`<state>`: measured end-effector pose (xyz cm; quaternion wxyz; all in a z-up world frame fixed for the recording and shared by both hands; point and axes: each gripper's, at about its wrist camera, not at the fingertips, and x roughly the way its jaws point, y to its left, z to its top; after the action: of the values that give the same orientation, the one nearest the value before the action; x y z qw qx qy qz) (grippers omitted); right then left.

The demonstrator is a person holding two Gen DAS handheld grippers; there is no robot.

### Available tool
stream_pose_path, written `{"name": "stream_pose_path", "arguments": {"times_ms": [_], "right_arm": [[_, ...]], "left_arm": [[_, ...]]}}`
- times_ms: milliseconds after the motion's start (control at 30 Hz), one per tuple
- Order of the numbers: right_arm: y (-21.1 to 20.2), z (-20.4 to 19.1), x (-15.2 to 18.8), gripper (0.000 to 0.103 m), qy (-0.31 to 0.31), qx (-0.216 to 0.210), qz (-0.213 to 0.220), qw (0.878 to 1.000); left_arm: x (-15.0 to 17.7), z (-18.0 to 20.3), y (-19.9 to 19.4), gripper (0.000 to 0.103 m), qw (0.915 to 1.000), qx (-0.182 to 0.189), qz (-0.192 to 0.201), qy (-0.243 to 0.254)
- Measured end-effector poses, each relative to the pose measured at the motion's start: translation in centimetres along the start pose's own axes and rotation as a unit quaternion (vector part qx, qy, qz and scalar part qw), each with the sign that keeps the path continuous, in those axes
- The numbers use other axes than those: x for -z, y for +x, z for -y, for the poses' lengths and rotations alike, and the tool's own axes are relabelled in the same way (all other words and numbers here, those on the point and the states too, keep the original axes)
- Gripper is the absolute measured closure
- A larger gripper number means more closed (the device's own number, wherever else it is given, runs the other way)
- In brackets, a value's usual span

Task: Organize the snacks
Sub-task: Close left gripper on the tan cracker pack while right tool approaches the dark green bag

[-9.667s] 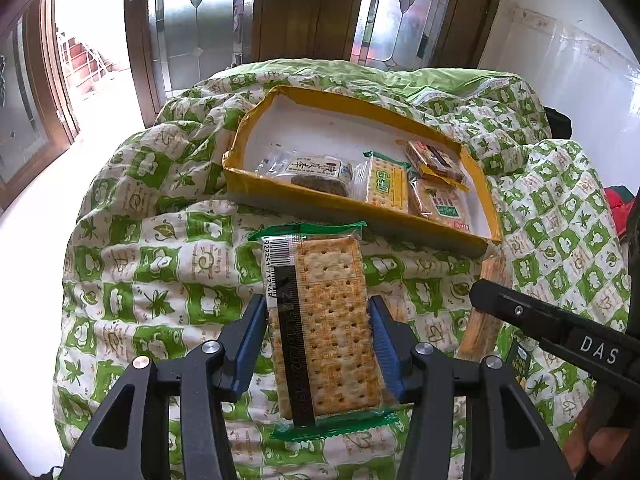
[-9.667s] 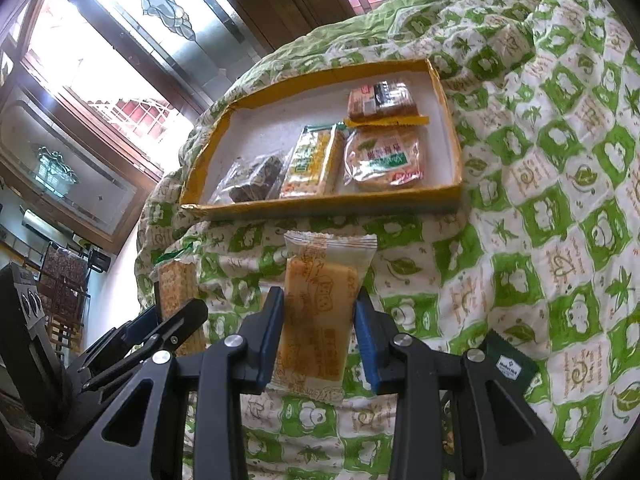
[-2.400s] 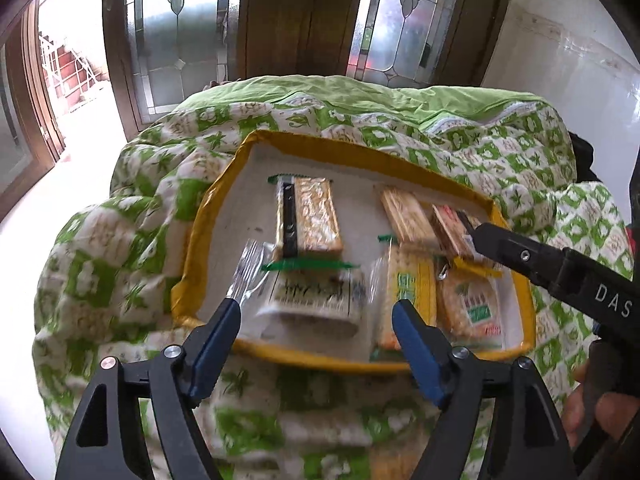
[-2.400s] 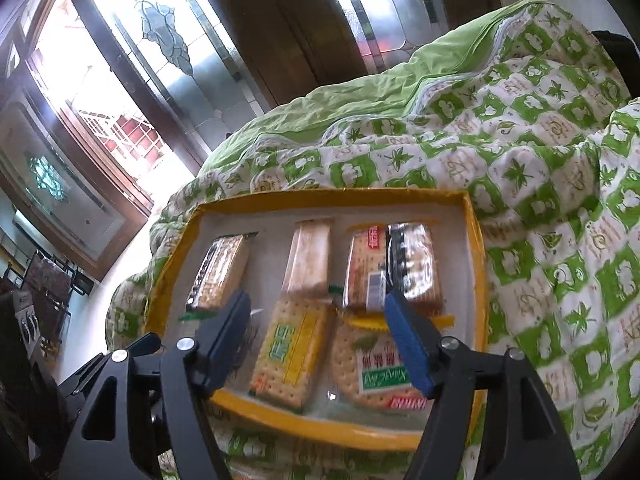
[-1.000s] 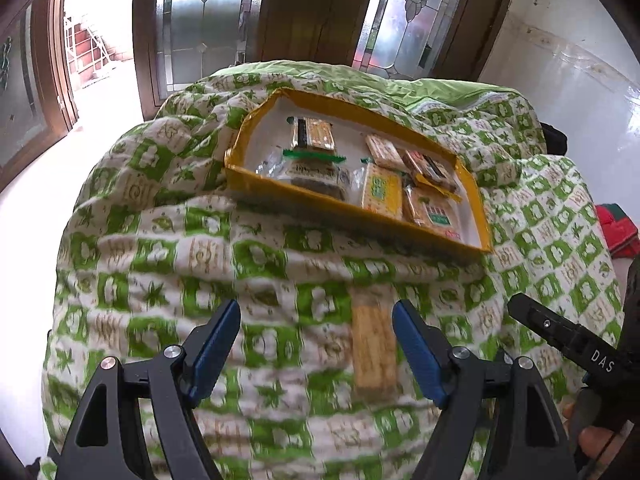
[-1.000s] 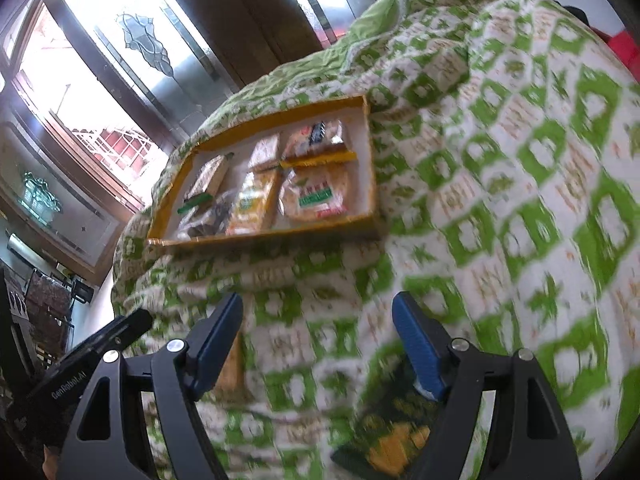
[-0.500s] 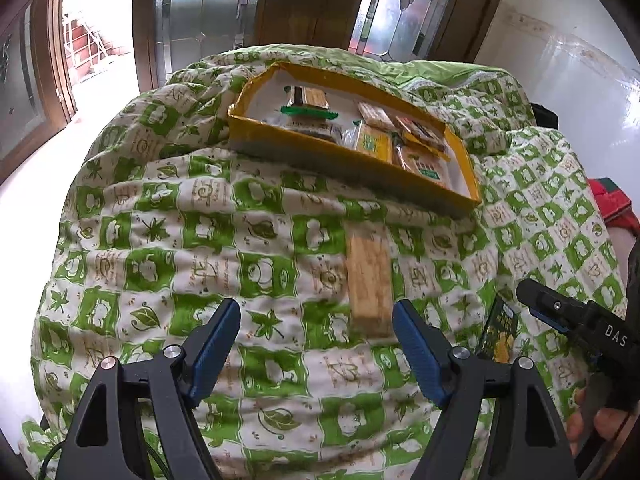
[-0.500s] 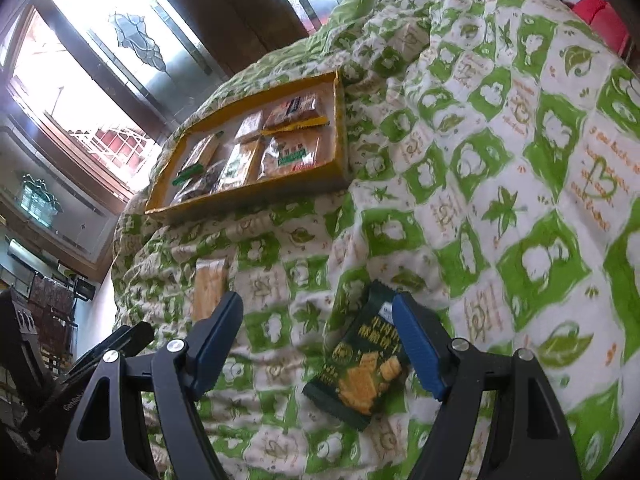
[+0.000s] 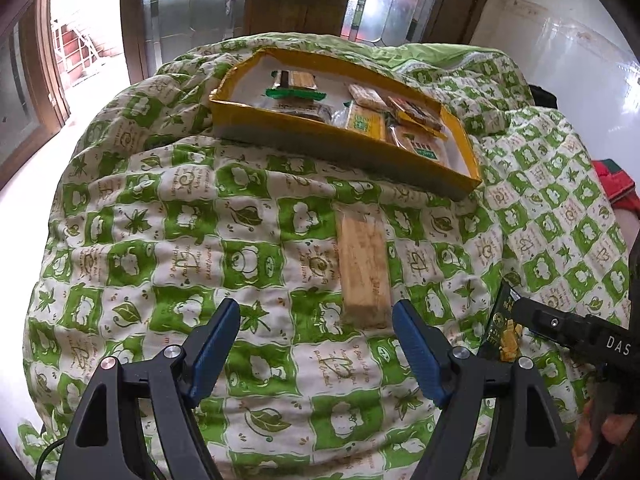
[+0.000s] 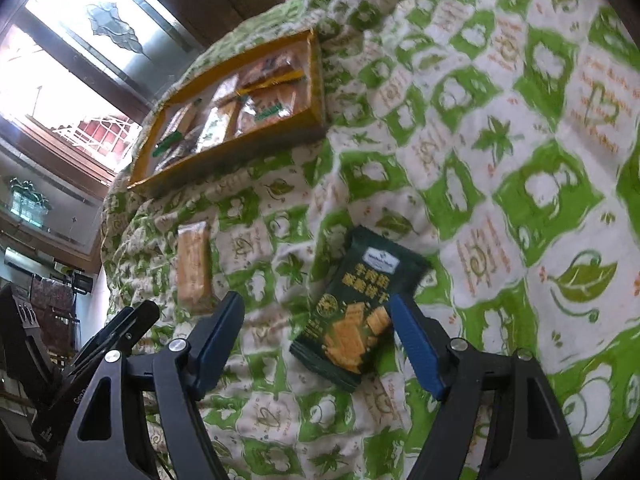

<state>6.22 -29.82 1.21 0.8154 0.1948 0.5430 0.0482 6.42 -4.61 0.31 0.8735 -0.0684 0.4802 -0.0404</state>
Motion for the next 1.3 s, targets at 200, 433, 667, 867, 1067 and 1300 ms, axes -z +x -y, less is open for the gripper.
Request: {"name": "stream_pose_path", "arguments": {"times_ms": [200,433,667,867,1067,1300], "right_arm": [[1.0,0.4,0.1,0.034,0.007,0.007,-0.017,1.000],[2.3,0.0,0.1,0.036,-0.002,0.034,-0.022,0.999],[2.7,0.8,0.1,0.042,0.015,0.040,-0.028,0.999],[3.8,0.0,-0.1,0.044,-0.011,0.061,-0.022,0.998],[4.0,-0.8,-0.1,0.046,-0.038,0.076,-0.014,0.996],[4.4,-1.4,0.0,0.046,-0.056,0.088,-0.011,0.994]], "left_arm": [[-0.2,1.2,1.1,0.022,0.9996,-0.007,-0.010,0.026],[-0.6,2.1,2.4,0.022,0.9987,-0.016,-0.020,0.044],[-1.4,2.6,3.2,0.022,0.9983,-0.017,-0.022,0.052],[-2.1,2.8,3.9,0.022,0.9984,-0.017,-0.025,0.047],[-2.7,3.0,4.9,0.022,0.9976,-0.032,-0.029,0.054],[-2.8,3.7,6.5,0.041,0.9961,-0.036,-0.045,0.066]]}}
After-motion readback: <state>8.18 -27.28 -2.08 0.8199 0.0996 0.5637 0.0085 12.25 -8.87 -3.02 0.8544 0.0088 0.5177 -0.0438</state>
